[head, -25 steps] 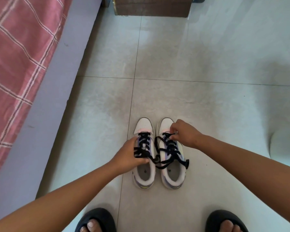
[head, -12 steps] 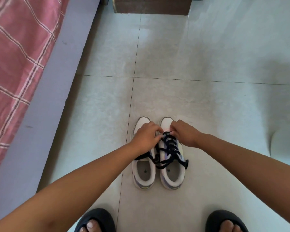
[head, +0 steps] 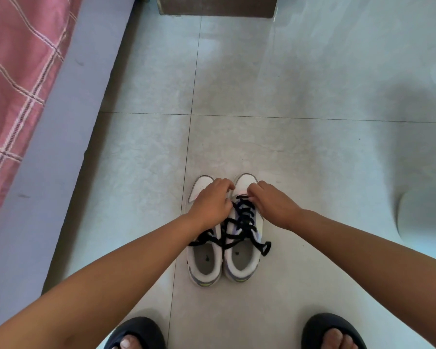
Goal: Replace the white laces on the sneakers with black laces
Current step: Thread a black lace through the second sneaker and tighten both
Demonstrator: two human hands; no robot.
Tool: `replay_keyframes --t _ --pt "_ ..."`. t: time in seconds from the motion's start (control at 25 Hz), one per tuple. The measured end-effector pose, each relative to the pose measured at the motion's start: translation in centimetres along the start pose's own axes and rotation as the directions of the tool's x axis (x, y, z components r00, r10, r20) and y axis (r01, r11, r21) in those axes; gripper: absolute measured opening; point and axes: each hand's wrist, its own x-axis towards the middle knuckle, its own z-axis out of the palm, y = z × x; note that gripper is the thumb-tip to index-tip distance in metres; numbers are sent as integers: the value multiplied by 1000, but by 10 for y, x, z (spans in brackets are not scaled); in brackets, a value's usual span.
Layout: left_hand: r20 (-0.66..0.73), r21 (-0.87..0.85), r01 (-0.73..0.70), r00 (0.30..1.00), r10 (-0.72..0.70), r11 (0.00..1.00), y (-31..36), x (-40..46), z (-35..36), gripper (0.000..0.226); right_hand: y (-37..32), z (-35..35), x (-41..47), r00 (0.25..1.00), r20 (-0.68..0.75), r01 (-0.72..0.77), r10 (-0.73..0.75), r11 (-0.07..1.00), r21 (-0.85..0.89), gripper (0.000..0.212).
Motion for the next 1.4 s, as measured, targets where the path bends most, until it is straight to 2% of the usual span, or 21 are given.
replay_keyframes --t 0.12,0.24,0.32,0.4,0.48,0.6,0.72,0.8,0.92,1.04,1.16,1.24,1.4 --pt "74 -31 -92 993 94 995 4 1 4 37 -3 1 5 999 28 27 -25 997 -76 12" --pt "66 -147 -39 997 50 988 6 -4 14 48 -6 2 6 999 44 19 -13 990 -141 15" --pt "38 -161 4 999 2 987 7 -6 15 53 -10 4 5 999 31 -3 7 991 -137 13" --pt "21 -182 68 998 -65 981 7 -6 13 52 -11 2 2 999 2 -32 32 998 -52 7" --pt "-14 -236 112 993 -119 965 8 -5 11 37 -8 -2 -4 996 -40 -74 80 987 141 10" --pt "-64 -109 101 992 -109 989 11 -1 10 18 -10 2 -16 989 -87 -97 123 962 254 14" --pt "-8 118 37 999 -36 992 21 1 15 23 -20 11 -19 965 -122 -190 234 938 291 16" --pt "21 194 46 998 -51 980 27 3 18 23 -27 12 -17 947 -139 -239 288 926 293 17" --pt "25 147 183 982 -188 972 34 10 16 14 -33 9 -10 953 -92 -271 290 947 175 24" --pt "79 105 305 946 -314 946 41 18 12 17 -43 3 -3 955 -12 -298 298 955 -10 22" --pt "116 138 327 932 -344 935 49 20 8 20 -50 -5 3 959 89 -253 270 953 -165 34" --pt "144 126 335 925 -352 934 47 21 5 22 -50 -10 8 952 140 -242 274 948 -208 37" --pt "158 113 281 942 -297 953 41 16 7 16 -53 -10 9 957 151 -198 247 939 -282 34"
